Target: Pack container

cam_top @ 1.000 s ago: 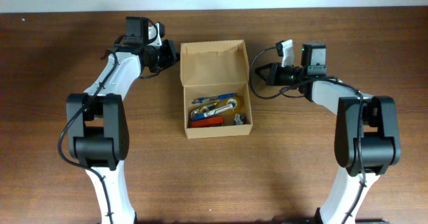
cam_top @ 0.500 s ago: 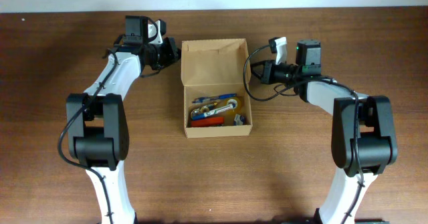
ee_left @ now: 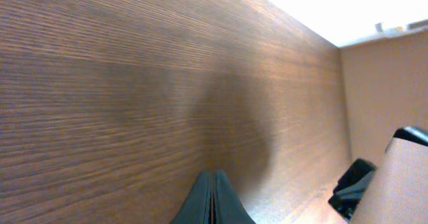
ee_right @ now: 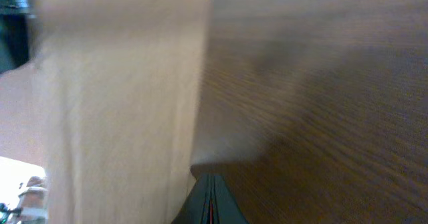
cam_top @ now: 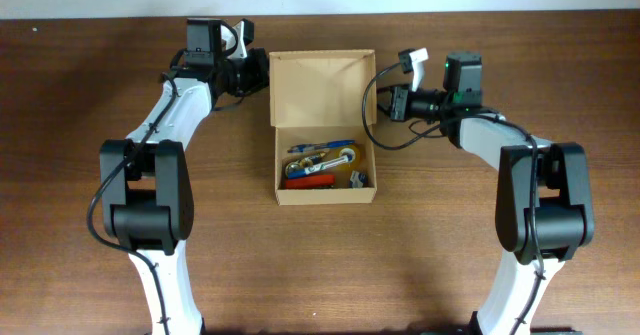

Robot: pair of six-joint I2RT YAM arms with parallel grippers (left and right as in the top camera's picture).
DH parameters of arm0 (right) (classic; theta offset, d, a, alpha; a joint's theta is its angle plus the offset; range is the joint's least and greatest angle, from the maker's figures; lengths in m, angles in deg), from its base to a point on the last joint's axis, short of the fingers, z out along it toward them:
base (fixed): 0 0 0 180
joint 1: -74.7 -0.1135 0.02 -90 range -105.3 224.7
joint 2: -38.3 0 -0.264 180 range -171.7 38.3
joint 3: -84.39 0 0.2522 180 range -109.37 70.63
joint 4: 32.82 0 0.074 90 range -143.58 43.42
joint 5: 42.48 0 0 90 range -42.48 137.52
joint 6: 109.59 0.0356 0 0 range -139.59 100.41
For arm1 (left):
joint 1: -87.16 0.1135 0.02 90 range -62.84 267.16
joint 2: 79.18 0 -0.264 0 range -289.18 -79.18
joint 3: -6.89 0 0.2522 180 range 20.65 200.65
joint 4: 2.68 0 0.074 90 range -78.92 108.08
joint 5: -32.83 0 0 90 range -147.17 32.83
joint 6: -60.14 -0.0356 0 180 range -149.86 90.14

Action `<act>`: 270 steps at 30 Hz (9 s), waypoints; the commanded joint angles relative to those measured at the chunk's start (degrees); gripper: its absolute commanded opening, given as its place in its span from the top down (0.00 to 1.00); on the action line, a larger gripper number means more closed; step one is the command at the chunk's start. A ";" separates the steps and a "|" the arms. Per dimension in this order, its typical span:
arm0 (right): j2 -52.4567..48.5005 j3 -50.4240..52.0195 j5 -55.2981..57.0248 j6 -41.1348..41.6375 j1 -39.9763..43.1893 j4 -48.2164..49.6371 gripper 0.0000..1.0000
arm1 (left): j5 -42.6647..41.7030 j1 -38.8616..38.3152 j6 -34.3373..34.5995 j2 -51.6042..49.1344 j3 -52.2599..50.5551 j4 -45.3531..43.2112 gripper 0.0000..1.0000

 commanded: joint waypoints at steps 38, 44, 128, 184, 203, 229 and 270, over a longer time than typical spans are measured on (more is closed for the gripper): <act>12.61 -5.09 -9.16 -14.34 -0.37 -46.05 0.96 | 3.10 -0.76 -35.15 19.67 1.29 40.63 0.98; 17.57 -5.09 -0.33 -18.75 -0.37 -55.84 0.96 | 3.21 -0.76 -39.89 20.06 1.29 47.82 0.98; 98.23 14.12 40.50 -5.95 -8.55 -81.20 0.96 | 25.70 -6.05 -36.92 82.64 -20.76 54.75 0.98; 107.78 14.97 37.92 -5.53 -8.57 -105.92 0.01 | 33.40 -5.75 -27.93 103.14 -46.21 40.61 0.00; 107.78 14.97 37.92 -5.53 -8.55 -105.92 0.01 | 35.08 0.50 -27.89 123.84 -82.01 21.29 0.00; 107.78 14.97 37.92 -5.53 -8.57 -105.92 0.01 | 35.58 0.50 -27.91 125.72 -84.59 23.50 0.00; 119.19 60.30 51.39 -9.92 -20.90 -48.48 0.01 | 35.58 0.50 -27.91 125.72 -84.59 23.50 0.00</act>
